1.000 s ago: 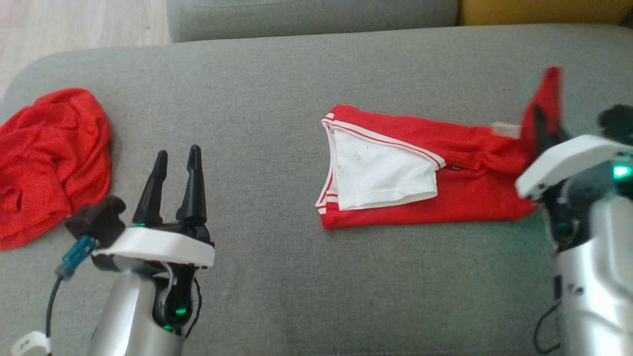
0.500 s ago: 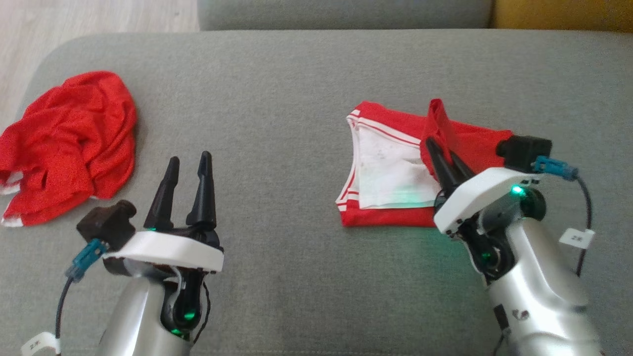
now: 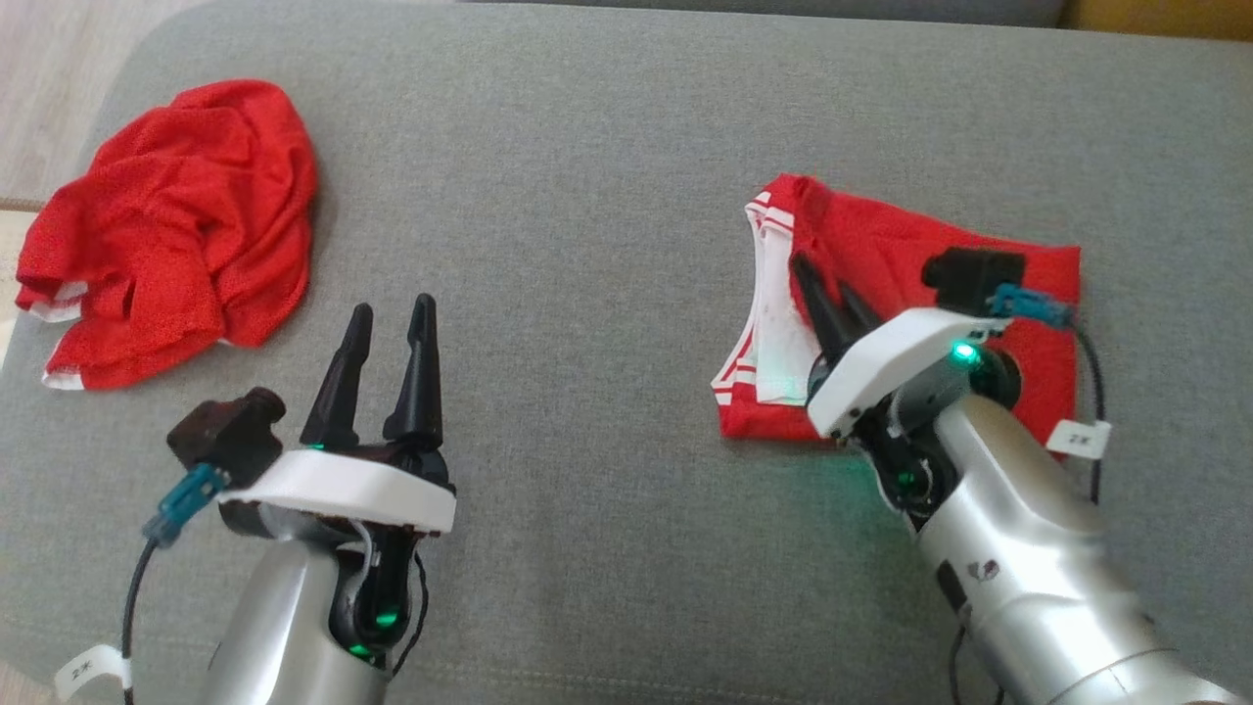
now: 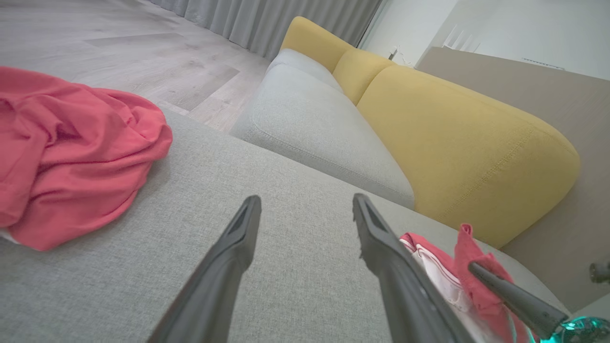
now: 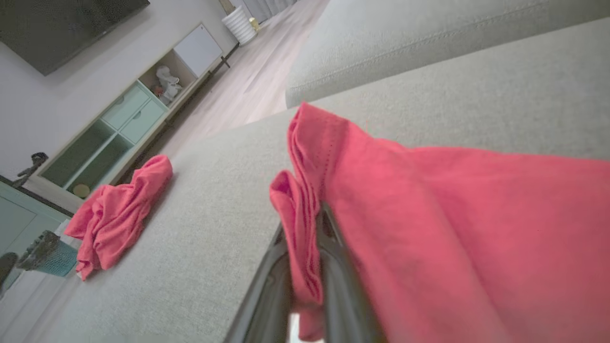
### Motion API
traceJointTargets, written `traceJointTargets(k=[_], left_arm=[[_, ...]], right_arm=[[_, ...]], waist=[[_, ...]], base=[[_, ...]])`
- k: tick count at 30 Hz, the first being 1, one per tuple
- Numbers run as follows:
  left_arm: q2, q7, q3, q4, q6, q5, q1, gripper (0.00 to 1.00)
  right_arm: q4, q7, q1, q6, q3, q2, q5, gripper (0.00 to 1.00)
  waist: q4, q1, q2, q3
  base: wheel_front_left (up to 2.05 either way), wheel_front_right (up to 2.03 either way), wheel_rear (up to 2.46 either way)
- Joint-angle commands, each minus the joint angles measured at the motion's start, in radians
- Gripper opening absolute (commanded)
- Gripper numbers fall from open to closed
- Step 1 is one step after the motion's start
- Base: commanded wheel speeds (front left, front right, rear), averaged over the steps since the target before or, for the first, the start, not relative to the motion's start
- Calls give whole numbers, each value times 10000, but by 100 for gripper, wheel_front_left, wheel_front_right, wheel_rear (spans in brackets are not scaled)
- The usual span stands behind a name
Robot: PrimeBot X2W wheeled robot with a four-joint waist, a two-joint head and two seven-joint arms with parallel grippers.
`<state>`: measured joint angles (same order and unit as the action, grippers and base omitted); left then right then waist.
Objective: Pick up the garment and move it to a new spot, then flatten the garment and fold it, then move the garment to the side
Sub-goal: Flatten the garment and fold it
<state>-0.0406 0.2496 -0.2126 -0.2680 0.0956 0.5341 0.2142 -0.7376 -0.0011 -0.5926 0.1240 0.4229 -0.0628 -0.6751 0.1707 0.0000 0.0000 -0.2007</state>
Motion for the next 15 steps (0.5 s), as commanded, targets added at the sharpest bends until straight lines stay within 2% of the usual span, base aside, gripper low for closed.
traceJointTargets(k=[1,10,13,15], left_arm=[[-97,122,266,263,-72,57,408,100],[-97,122,474,146,-105,-30,381,100],[-97,122,562,167,-100,-66,358,100],[-97,122,620,184,-82,-126,317,100]], right_arm=[[89,-173,-388,67,351,125,-118,100],[49,-626,-734,67,1829,125,-1462,100],[-7,-793,-869,67,1911,125,-1391,100],[-251,-1042,-1079,67,1937,125,-795,100]], waist=[[15,0,0,-18],[-478,0,0,239],[-691,0,0,327],[-919,0,0,416]], base=[[0,0,0],[0,0,0],[0,0,0],[0,0,0]])
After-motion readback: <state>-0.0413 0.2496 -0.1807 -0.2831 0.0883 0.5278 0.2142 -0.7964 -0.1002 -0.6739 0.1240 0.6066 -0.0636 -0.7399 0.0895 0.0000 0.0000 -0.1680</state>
